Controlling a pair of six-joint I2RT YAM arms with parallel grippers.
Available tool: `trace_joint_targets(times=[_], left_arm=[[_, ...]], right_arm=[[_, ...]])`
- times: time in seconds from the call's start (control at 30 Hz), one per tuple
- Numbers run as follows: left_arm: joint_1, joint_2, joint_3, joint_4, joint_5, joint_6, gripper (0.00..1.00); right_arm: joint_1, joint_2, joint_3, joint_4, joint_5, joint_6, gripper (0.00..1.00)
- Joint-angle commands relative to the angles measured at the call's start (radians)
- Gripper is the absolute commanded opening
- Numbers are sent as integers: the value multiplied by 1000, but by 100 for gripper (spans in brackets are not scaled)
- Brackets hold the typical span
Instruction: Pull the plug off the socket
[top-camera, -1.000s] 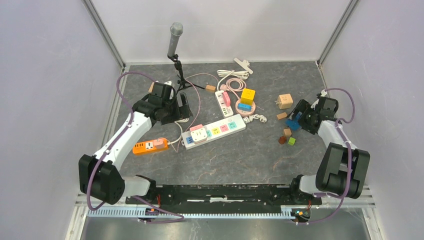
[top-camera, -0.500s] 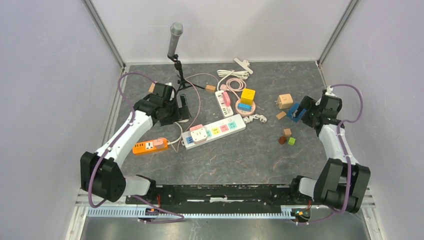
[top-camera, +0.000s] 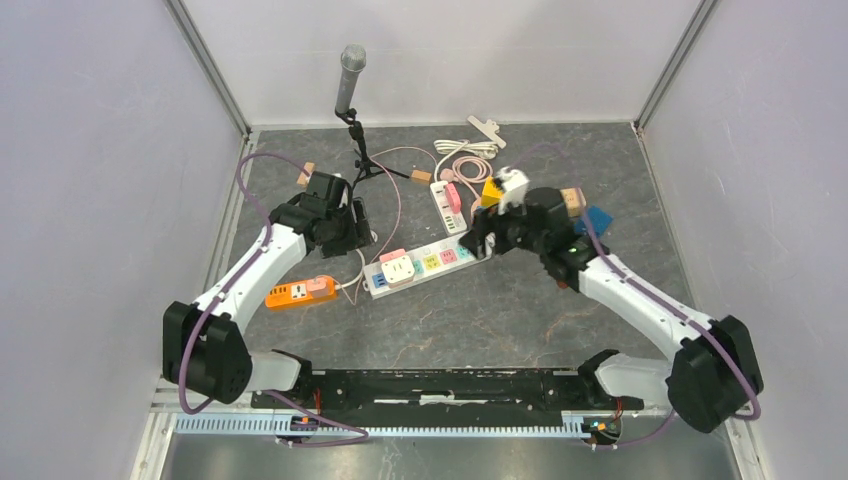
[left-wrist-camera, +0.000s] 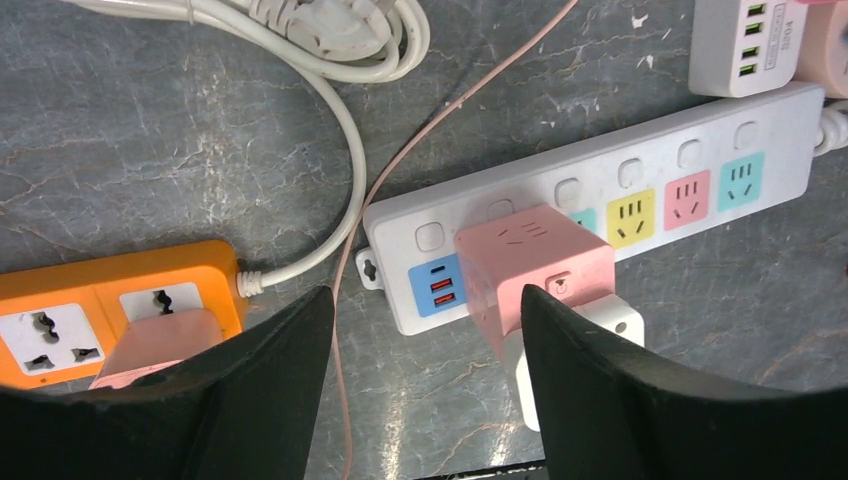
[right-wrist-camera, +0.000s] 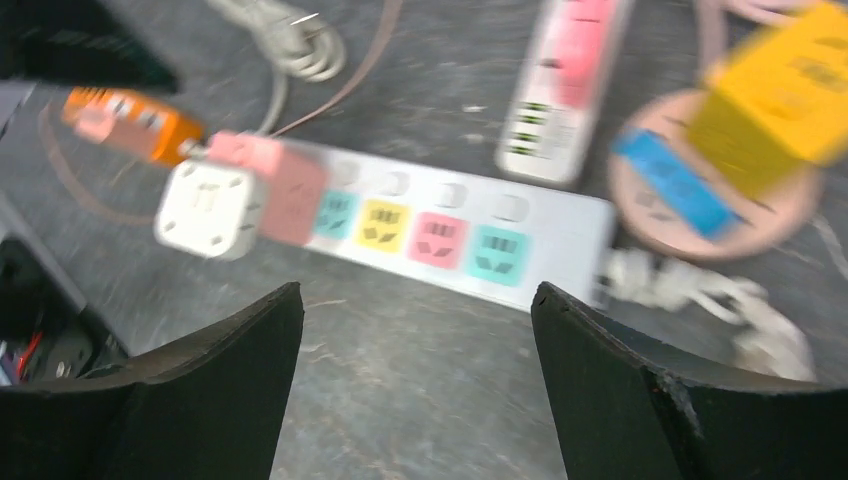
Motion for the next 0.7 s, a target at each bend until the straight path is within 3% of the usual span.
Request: trace_joint_targets(times=[0.0, 0.13, 0.27, 0.47, 0.67], left_arm=[[5, -19, -21, 16, -3, -40, 73], [6, -29, -34, 16, 16, -37, 72], [12, -33, -38, 16, 22, -25, 72], [36, -18, -48, 17, 80, -21, 72], [59, -12, -54, 16, 115, -17, 72]], right_arm=[[172, 74, 78, 68, -11, -133, 87], [326, 115, 80, 134, 10, -280, 85], [432, 135, 73, 181, 39, -529, 85], [483, 121, -48, 395, -45, -817, 87], [516, 235, 41, 299, -92, -1023, 86]])
